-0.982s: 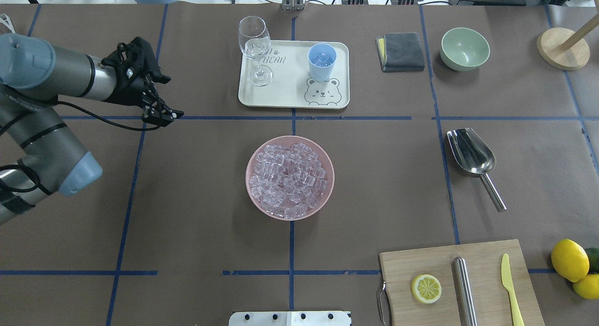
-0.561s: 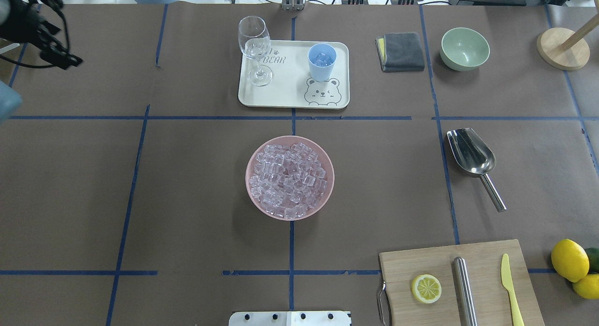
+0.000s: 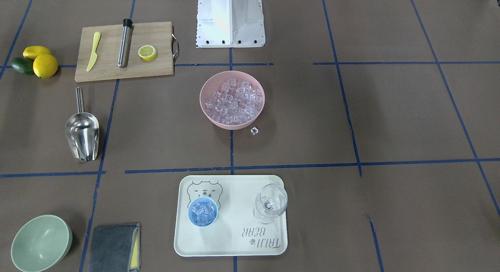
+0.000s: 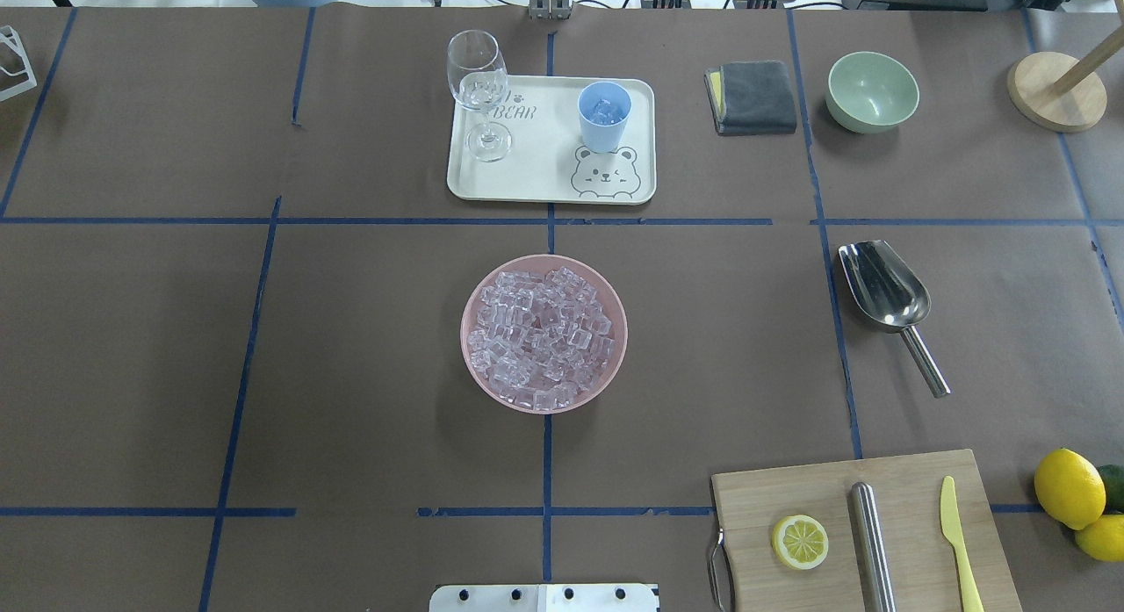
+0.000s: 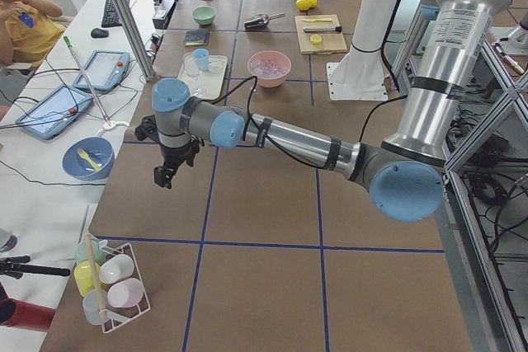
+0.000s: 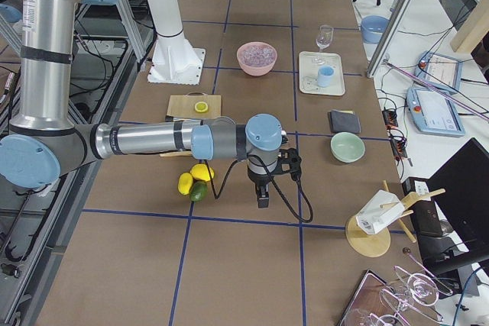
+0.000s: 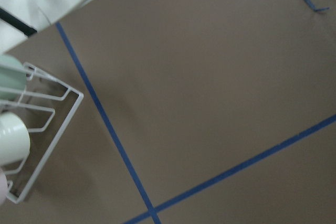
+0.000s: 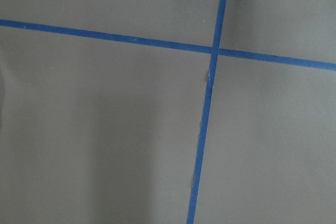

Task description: Put ice in cup with scoop

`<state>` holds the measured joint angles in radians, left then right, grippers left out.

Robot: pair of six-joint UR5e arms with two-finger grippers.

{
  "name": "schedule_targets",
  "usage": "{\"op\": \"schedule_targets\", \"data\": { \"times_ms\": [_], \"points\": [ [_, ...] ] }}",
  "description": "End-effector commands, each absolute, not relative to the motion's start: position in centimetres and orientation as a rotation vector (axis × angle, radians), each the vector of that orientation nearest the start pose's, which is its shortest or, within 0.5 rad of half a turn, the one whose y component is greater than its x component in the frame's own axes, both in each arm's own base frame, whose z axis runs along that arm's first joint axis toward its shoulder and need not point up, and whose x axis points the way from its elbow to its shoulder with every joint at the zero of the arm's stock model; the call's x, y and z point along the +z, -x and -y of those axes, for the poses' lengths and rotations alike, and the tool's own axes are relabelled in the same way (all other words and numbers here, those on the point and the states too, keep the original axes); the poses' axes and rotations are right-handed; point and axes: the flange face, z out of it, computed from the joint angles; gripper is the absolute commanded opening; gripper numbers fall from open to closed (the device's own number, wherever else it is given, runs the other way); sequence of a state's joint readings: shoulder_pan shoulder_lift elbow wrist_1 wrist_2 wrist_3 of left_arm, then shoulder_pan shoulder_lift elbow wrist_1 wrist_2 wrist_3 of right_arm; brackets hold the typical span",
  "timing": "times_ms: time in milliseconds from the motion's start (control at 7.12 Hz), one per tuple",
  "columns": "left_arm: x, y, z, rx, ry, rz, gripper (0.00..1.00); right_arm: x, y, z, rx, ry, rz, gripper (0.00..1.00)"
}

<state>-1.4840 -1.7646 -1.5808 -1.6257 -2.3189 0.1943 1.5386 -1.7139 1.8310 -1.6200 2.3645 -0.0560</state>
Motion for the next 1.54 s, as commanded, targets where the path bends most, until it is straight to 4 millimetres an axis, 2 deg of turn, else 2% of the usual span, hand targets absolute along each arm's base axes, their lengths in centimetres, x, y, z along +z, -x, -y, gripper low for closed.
{"op": "schedule_targets", "data": {
  "times_ms": [0,140,281,702,842,982,1404],
  "points": [
    [62.6,3.3,50.9,0.322,-0.253,-0.802,1.00,60.7,-5.1,42.6,-0.106,-0.068,0.783,1.00],
    [62.8,4.2,50.6,0.304,-0.265,-0.799,1.00,61.4,-5.1,42.4,-0.102,-0.054,0.783,1.00],
    [63.6,4.1,50.4,0.289,-0.223,-0.795,1.00,61.7,-5.1,42.2,-0.100,-0.050,0.783,1.00],
    [63.5,4.2,50.2,0.269,-0.141,-0.797,1.00,61.6,-5.1,42.3,-0.103,-0.053,0.785,1.00],
    [63.5,7.3,49.5,0.204,-0.133,-0.796,1.00,61.3,-5.1,42.5,-0.105,-0.059,0.785,1.00],
    [63.2,8.0,49.4,0.189,-0.134,-0.794,1.00,61.1,-5.0,42.7,-0.107,-0.065,0.785,1.00],
    [61.4,7.9,49.5,0.206,-0.171,-0.791,1.00,61.0,-5.0,42.8,-0.108,-0.066,0.786,1.00]
  ]
}}
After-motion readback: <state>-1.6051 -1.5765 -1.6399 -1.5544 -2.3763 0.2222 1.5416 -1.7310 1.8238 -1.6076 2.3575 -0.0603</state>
